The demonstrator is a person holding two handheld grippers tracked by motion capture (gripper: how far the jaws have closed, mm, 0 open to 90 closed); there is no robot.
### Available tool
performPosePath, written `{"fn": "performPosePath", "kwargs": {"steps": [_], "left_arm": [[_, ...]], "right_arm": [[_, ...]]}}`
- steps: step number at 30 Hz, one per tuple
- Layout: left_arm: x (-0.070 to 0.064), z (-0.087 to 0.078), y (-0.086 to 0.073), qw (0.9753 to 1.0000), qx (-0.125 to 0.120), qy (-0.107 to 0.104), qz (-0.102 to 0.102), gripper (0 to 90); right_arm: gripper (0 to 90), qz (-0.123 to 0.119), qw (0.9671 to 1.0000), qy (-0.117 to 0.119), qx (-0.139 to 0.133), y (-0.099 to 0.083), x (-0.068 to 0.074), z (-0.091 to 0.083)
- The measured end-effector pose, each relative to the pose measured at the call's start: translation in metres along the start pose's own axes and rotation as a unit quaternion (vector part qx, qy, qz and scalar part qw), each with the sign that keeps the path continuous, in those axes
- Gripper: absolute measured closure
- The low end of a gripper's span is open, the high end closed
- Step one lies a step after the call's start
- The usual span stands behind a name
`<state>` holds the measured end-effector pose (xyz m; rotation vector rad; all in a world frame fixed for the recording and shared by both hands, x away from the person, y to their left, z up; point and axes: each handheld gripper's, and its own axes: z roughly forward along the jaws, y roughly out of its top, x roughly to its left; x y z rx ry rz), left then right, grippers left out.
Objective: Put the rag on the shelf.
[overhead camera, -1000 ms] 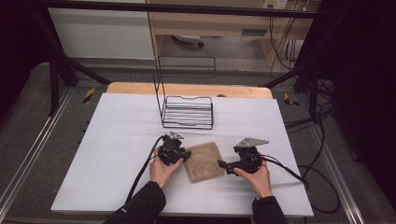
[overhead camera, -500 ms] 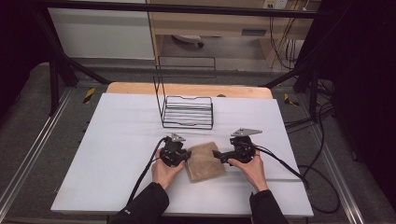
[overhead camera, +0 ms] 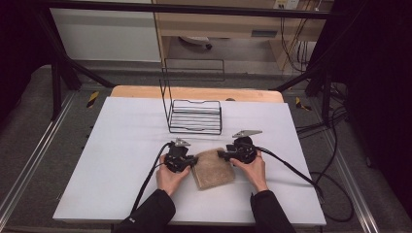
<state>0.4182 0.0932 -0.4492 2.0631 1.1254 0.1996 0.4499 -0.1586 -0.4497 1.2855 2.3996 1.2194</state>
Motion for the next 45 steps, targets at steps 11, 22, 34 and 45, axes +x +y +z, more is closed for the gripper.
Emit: {"fn": "performPosePath", "kwargs": {"steps": [11, 22, 34, 45], "left_arm": [[-0.003, 0.001, 0.000, 0.9999, -0.001, 0.013, 0.007, 75.9], [0.003, -0.001, 0.000, 0.9998, -0.010, -0.018, -0.008, 82.1], [-0.002, -0.018, 0.000, 0.9983, -0.047, -0.032, 0.007, 83.0], [-0.009, -0.036, 0.002, 0.9964, -0.072, -0.037, 0.024, 83.0]], "right_arm": [[73.6, 0.017, 0.9994, 0.022, 0.019, -0.002, 0.001, 0.003], [83.1, 0.019, 0.9995, 0.025, 0.010, -0.002, 0.004, -0.004], [84.0, 0.011, 0.9987, 0.040, -0.031, 0.001, 0.013, -0.028], [84.2, -0.001, 0.9976, 0.043, -0.055, 0.004, 0.022, -0.047]]}}
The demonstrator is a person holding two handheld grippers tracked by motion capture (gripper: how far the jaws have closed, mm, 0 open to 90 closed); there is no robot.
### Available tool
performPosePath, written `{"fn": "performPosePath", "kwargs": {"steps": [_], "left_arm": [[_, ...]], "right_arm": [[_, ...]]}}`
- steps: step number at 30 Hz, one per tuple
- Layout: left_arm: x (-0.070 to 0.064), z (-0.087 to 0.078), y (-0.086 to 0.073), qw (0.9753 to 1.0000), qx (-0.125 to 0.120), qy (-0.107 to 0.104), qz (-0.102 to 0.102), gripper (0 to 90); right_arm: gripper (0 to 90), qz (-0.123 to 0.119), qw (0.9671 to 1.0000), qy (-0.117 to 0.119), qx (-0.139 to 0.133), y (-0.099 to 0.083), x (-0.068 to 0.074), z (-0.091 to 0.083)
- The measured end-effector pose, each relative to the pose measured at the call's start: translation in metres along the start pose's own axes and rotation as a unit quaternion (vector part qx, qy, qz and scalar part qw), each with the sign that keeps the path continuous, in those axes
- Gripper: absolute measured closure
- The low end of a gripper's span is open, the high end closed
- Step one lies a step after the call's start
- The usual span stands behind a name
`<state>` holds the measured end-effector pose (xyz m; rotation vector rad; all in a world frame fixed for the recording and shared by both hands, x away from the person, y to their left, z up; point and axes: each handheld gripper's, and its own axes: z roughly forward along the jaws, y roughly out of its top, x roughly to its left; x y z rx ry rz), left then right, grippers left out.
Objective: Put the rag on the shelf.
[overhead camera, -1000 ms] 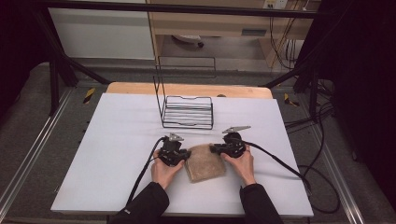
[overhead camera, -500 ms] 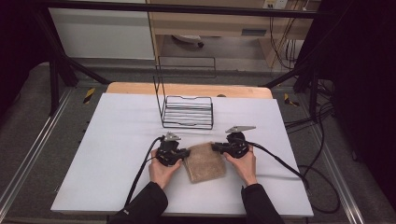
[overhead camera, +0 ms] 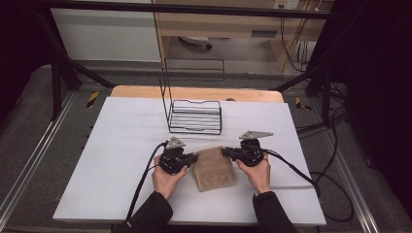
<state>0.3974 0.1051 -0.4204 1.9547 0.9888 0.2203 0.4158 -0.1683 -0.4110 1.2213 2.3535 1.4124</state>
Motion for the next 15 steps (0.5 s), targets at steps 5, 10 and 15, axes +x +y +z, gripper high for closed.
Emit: {"fn": "performPosePath", "kwargs": {"steps": [5, 10, 15], "left_arm": [[-0.006, -0.004, 0.004, 0.9999, -0.002, 0.002, 0.010, 82.8], [-0.010, -0.010, 0.008, 0.9998, -0.015, -0.004, 0.015, 82.8], [-0.016, -0.016, 0.014, 0.9994, -0.025, -0.004, 0.023, 82.9]], "right_arm": [[84.4, -0.004, 1.0000, -0.001, -0.007, 0.002, 0.004, -0.007], [84.5, -0.004, 0.9999, -0.002, -0.016, 0.003, 0.006, -0.014], [84.7, -0.013, 0.9995, -0.007, -0.027, 0.007, 0.012, -0.024]]}}
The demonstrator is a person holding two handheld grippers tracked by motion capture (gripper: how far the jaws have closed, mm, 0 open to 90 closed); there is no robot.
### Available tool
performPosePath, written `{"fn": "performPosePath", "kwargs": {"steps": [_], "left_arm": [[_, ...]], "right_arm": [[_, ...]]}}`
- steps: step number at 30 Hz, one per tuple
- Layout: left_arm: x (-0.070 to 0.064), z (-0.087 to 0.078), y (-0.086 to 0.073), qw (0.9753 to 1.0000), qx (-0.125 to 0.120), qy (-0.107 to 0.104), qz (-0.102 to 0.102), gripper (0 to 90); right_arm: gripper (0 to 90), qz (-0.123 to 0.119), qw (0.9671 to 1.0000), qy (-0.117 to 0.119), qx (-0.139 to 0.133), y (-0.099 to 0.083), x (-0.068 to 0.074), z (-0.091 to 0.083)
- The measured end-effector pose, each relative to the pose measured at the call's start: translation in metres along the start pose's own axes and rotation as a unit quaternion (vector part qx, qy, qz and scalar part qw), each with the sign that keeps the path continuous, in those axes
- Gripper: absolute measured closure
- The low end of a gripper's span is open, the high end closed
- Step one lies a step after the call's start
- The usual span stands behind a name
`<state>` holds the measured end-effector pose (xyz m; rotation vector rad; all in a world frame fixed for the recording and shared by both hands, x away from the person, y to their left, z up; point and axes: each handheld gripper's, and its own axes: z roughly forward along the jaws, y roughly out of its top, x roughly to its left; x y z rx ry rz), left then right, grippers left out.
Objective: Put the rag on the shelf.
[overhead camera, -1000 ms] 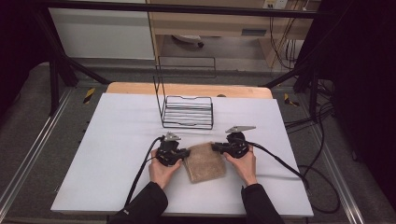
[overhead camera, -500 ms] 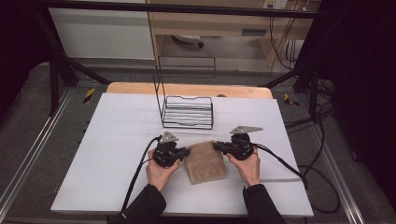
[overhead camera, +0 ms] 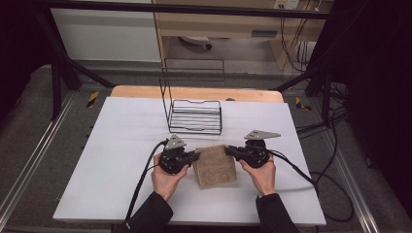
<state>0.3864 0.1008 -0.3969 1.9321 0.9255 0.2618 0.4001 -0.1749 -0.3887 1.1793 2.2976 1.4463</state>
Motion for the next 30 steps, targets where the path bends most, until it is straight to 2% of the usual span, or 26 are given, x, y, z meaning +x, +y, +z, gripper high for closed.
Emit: {"fn": "performPosePath", "kwargs": {"steps": [11, 22, 30], "left_arm": [[-0.003, -0.018, 0.015, 0.9995, -0.022, 0.008, 0.022, 83.1], [0.001, -0.034, 0.029, 0.9987, -0.040, 0.009, 0.029, 83.2], [0.004, -0.047, 0.039, 0.9978, -0.054, 0.014, 0.036, 83.4]], "right_arm": [[85.0, -0.020, 0.9993, -0.006, -0.031, 0.016, 0.014, -0.013], [85.5, -0.033, 0.9979, -0.010, -0.055, 0.030, 0.025, -0.018], [85.8, -0.052, 0.9961, -0.014, -0.069, 0.044, 0.034, -0.020]]}}
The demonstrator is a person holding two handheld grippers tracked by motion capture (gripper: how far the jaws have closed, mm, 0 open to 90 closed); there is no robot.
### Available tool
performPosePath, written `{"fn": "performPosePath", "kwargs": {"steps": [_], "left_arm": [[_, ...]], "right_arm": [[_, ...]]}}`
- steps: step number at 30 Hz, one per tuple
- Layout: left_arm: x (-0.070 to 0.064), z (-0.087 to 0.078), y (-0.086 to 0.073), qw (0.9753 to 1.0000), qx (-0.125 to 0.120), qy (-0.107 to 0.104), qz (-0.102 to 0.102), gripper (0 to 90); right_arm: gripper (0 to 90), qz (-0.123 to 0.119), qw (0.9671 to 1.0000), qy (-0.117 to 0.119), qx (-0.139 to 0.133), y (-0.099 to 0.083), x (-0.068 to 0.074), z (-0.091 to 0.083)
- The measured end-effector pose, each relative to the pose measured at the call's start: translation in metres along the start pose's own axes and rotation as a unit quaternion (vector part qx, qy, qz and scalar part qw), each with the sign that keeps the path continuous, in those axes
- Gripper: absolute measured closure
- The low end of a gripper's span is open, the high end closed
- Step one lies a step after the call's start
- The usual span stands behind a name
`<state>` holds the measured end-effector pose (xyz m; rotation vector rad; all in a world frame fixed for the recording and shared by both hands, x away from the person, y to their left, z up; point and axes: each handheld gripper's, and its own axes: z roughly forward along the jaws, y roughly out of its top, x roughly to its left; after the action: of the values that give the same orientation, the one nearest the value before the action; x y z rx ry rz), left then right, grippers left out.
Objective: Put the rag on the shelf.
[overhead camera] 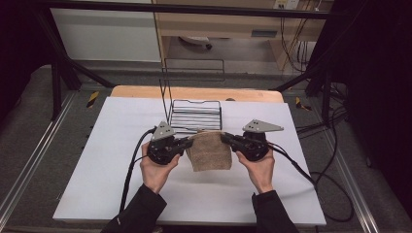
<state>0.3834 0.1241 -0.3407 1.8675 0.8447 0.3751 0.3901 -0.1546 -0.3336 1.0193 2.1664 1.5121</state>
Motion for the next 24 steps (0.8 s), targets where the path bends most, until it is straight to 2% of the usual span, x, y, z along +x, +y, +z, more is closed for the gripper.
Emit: {"fn": "performPosePath", "kwargs": {"steps": [24], "left_arm": [[0.012, -0.035, 0.037, 0.9983, -0.049, 0.027, 0.018, 83.4]], "right_arm": [[85.8, -0.035, 0.9979, -0.004, -0.055, 0.047, 0.020, 0.001]]}}
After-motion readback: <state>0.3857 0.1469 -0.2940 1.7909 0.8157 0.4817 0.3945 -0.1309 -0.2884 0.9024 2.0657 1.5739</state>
